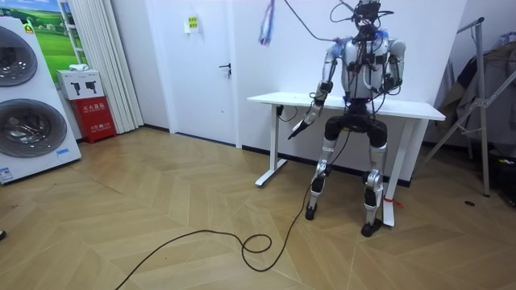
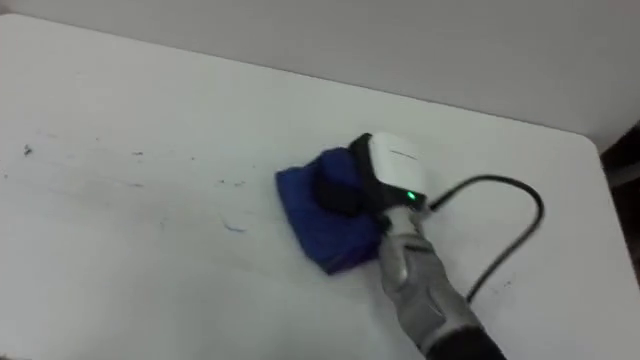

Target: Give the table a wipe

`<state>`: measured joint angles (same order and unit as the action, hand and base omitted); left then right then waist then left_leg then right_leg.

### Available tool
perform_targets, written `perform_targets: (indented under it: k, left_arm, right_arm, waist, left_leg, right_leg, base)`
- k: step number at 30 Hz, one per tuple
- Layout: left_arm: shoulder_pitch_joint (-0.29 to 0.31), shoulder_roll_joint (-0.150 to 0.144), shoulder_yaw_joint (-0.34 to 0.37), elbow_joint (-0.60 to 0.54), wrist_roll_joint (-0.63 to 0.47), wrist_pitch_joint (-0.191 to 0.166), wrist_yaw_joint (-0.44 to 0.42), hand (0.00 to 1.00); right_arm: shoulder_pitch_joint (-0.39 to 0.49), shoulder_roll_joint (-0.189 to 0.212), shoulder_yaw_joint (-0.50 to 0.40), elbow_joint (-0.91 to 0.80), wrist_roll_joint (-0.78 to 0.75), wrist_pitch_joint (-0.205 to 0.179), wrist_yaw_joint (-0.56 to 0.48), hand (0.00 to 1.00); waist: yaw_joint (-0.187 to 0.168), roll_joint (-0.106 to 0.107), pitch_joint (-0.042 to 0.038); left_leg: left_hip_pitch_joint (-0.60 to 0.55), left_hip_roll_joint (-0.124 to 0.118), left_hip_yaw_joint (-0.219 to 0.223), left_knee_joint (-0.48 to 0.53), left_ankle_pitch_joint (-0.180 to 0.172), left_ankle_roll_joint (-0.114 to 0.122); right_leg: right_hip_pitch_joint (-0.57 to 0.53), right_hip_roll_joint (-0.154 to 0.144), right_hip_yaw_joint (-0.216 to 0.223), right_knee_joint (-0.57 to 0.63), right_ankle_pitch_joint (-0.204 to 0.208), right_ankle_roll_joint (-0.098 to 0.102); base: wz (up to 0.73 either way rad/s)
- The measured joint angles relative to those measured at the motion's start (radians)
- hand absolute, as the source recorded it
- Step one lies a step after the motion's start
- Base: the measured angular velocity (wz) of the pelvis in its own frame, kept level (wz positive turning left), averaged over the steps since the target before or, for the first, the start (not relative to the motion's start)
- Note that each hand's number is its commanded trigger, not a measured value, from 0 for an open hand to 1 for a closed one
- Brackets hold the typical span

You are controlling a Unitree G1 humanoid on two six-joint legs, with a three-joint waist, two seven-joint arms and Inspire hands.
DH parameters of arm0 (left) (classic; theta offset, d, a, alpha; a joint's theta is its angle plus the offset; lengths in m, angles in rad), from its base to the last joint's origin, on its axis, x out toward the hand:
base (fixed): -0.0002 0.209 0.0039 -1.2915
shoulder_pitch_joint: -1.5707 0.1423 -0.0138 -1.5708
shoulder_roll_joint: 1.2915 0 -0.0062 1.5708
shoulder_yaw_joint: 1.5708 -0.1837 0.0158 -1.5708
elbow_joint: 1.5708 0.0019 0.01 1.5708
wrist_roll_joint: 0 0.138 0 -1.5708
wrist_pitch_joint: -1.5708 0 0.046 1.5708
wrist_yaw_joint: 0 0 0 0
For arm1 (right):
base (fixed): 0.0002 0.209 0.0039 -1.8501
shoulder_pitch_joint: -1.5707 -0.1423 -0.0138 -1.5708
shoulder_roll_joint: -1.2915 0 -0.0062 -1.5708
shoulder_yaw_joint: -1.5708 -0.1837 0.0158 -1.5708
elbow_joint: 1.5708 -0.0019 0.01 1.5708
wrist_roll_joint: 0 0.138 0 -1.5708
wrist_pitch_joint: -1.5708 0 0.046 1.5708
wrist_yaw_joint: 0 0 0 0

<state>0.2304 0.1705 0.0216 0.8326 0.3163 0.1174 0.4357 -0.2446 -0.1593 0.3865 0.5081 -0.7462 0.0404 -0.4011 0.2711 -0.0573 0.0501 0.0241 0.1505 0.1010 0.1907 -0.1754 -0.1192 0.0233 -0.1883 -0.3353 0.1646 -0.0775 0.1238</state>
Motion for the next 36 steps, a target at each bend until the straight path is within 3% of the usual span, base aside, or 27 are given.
perform_targets:
  k: [2,4,5,6,9,12,16,25,32,34,36]
  left_arm:
    - [0.066,0.003,0.017,-0.018,0.000,0.001,-0.004,0.00]
    - [0.133,0.004,0.049,-0.014,0.007,0.004,-0.009,0.00]
    - [0.148,0.005,0.063,-0.012,0.013,0.006,-0.009,0.00]
    - [0.176,0.005,0.099,-0.006,0.037,0.006,-0.013,0.00]
    - [0.182,0.012,0.173,0.013,0.063,0.006,-0.029,0.00]
    - [0.177,0.012,0.189,0.006,0.164,-0.006,-0.028,0.00]
    - [0.170,0.012,0.189,-0.031,0.176,-0.017,-0.025,0.00]
    - [0.127,0.009,0.138,-0.045,0.143,-0.024,0.028,0.00]
    - [0.087,0.009,0.034,0.048,0.068,-0.064,0.040,0.00]
    - [0.087,0.007,0.031,0.049,0.064,-0.077,0.041,0.00]
    - [0.087,0.007,0.031,0.049,0.025,-0.084,0.044,0.00]
  right_arm:
    - [0.072,-0.001,-0.035,0.008,0.000,-0.027,-0.022,1.00]
    - [0.220,-0.015,-0.120,0.028,0.027,-0.108,-0.107,1.00]
    - [0.264,-0.022,-0.146,0.028,0.046,-0.125,-0.133,1.00]
    - [0.354,-0.049,-0.189,0.026,0.099,-0.162,-0.192,1.00]
    - [0.533,-0.142,-0.277,0.026,0.239,-0.228,-0.306,1.00]
    - [0.583,-0.180,-0.368,0.087,0.285,-0.265,-0.329,1.00]
    - [0.593,-0.186,-0.431,0.149,0.286,-0.270,-0.370,1.00]
    - [0.598,-0.177,-0.445,0.149,0.268,-0.266,-0.383,1.00]
    - [0.565,-0.152,-0.442,0.130,0.268,-0.238,-0.368,1.00]
    - [0.570,-0.147,-0.442,0.097,0.268,-0.216,-0.361,1.00]
    - [0.569,-0.145,-0.440,0.052,0.267,-0.193,-0.344,1.00]
  waist:
    - [-0.025,0.007,-0.0195]
    - [-0.055,0.015,-0.0446]
    - [-0.064,0.014,-0.0498]
    - [-0.086,0.014,-0.0578]
    - [-0.107,0.014,-0.0760]
    - [-0.165,0.003,-0.0750]
    - [-0.210,-0.004,-0.0766]
    - [-0.217,-0.004,-0.0767]
    - [-0.214,0.003,-0.0726]
    - [-0.211,0.006,-0.0708]
    - [-0.203,0.014,-0.0610]
  left_leg:
    - [0.007,-0.002,-0.023,0.004,0.001,-0.001]
    - [0.037,-0.007,-0.041,0.002,0.001,-0.002]
    - [0.044,-0.009,-0.047,-0.001,0.000,-0.002]
    - [0.051,-0.012,-0.056,-0.003,-0.003,-0.006]
    - [0.053,-0.015,-0.059,0.008,0.000,-0.001]
    - [0.048,-0.025,-0.072,0.022,0.000,0.004]
    - [0.052,-0.027,-0.072,0.026,-0.001,0.006]
    - [0.062,-0.027,-0.070,0.022,-0.002,0.006]
    - [0.077,-0.022,-0.046,0.002,-0.011,-0.001]
    - [0.078,-0.021,-0.040,-0.003,-0.011,-0.001]
    - [0.089,-0.020,-0.013,-0.015,-0.011,-0.001]
  right_leg:
    - [0.033,0.000,-0.027,-0.015,0.000,0.001]
    - [0.074,-0.003,-0.047,-0.019,-0.007,0.009]
    - [0.086,-0.003,-0.048,-0.025,-0.010,0.011]
    - [0.105,-0.003,-0.051,-0.029,-0.023,0.027]
    - [0.104,-0.012,-0.047,-0.011,-0.030,0.027]
    - [0.100,-0.027,-0.046,0.022,-0.039,0.017]
    - [0.103,-0.027,-0.046,0.020,-0.045,0.025]
    - [0.106,-0.026,-0.036,0.021,-0.039,0.017]
    - [0.104,-0.021,-0.010,0.025,-0.035,0.013]
    - [0.097,-0.020,-0.005,0.024,-0.034,0.013]
    - [0.091,-0.018,0.022,0.024,-0.029,0.012]
  base:
    - [0.38]
    - [0.28]
    - [0.29]
    - [0.17]
    - [0.04]
    - [0.12]
    - [0.01]
    - [-0.01]
    - [-0.10]
    - [-0.11]
    - [-0.31]
